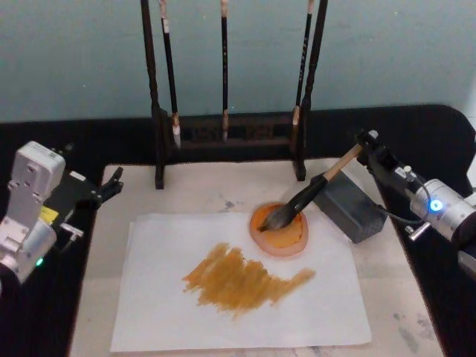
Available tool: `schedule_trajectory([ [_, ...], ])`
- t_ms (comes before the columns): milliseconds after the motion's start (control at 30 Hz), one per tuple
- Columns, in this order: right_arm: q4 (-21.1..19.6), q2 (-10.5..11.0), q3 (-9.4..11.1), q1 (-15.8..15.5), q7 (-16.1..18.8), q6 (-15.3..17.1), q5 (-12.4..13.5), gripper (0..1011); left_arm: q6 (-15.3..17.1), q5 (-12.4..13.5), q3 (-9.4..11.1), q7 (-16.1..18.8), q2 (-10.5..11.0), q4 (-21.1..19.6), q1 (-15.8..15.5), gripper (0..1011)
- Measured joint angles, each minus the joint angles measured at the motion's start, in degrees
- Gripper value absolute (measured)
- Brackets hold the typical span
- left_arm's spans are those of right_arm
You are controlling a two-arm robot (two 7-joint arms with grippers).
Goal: Pick up the brush from the inkstone, write on the paper, then place the brush back to its original position.
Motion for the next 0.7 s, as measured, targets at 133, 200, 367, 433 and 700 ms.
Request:
schedule_trajectory([
  [133, 1.3, -0.1, -0.7, 0.9, 0.7, -0.4, 0.3, 1000, 0.0, 0.0, 0.0, 0.0, 0.0, 0.0, 0.0, 1010],
  [200, 1.8, -0.1, -1.0, 1.1, 1.1, -0.7, 0.4, 1000, 0.0, 0.0, 0.0, 0.0, 0.0, 0.0, 0.0, 1010],
  [367, 1.7, -0.1, -0.9, 1.1, 1.0, -0.7, 0.4, 1000, 0.0, 0.0, 0.0, 0.0, 0.0, 0.0, 0.0, 1010],
  [433, 1.7, -0.1, -0.9, 1.0, 1.0, -0.7, 0.4, 1000, 0.0, 0.0, 0.0, 0.0, 0.0, 0.0, 0.0, 1010],
  [700, 1.4, -0.1, -0.7, 0.9, 0.9, -0.6, 0.4, 891, 0.0, 0.0, 0.0, 0.0, 0.0, 0.0, 0.0, 1010],
])
